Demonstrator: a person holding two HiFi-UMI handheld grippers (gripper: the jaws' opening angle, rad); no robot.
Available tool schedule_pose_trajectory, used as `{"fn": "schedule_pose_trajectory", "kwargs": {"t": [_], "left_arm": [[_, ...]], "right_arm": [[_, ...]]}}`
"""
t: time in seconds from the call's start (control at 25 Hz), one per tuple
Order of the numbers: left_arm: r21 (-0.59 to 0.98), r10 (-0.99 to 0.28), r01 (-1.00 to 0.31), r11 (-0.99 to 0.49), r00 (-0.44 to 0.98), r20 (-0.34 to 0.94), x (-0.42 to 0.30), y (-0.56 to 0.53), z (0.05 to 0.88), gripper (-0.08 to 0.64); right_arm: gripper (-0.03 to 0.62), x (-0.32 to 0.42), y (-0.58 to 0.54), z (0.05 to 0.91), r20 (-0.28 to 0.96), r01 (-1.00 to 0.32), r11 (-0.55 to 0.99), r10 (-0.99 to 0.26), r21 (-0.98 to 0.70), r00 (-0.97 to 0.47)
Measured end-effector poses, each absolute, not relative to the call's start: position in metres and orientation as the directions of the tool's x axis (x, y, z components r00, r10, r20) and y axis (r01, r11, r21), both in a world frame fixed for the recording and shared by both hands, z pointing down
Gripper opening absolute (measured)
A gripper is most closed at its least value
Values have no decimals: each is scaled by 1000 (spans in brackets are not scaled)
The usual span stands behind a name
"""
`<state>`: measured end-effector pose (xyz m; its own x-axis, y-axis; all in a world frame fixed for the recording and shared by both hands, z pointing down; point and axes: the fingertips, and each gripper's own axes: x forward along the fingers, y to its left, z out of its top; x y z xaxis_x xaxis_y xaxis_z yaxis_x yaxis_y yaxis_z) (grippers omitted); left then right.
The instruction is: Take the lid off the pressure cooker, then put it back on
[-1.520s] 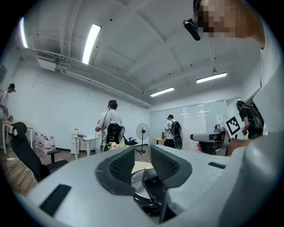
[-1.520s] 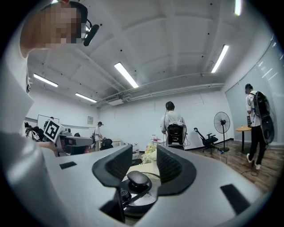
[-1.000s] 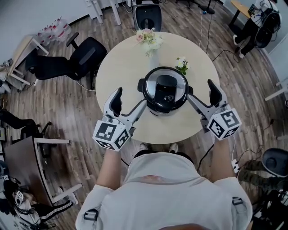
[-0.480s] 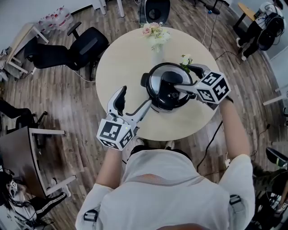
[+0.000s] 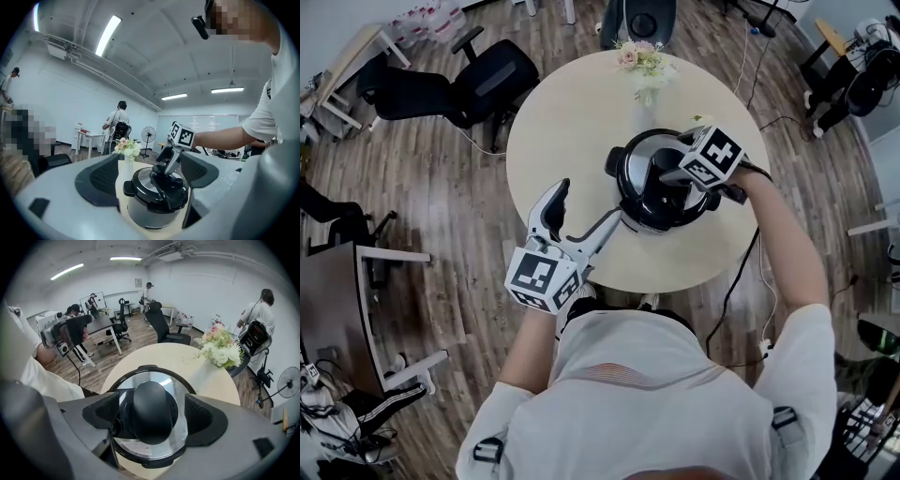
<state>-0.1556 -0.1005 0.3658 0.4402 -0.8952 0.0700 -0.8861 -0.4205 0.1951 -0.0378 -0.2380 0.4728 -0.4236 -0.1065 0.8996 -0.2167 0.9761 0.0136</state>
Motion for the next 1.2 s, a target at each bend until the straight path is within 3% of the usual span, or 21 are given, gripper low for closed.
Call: {"fn": "schedule_pose_trajectory", "kwargs": {"t": [0.4, 0.68, 0.72, 0.8, 0.84, 1.2], "left_arm": [[209, -892, -882, -421, 445, 81, -162, -100, 373, 403], [215, -884, -873, -437, 462, 78, -161, -101, 372, 403], [215, -882, -872, -439, 464, 79, -161, -101, 372, 403], [213, -881, -872, -441, 466, 83, -161, -100, 373, 403], [213, -880, -871, -442, 467, 84, -161, -100, 373, 403], [266, -864, -853, -449, 491, 115, -158, -109, 388, 403]], "right_arm": [[434, -41, -232, 503, 956, -147, 987, 13, -58, -295], [426, -36, -237, 509, 971, -156, 987, 5, -43, -240], [412, -35, -237, 509, 972, -158, 987, -1, -37, -233], [303, -35, -236, 508, 973, -157, 987, -9, -28, -231], [288, -34, -235, 508, 973, -156, 987, -10, -27, -232], [284, -35, -236, 509, 972, -150, 988, -10, -25, -235]]}}
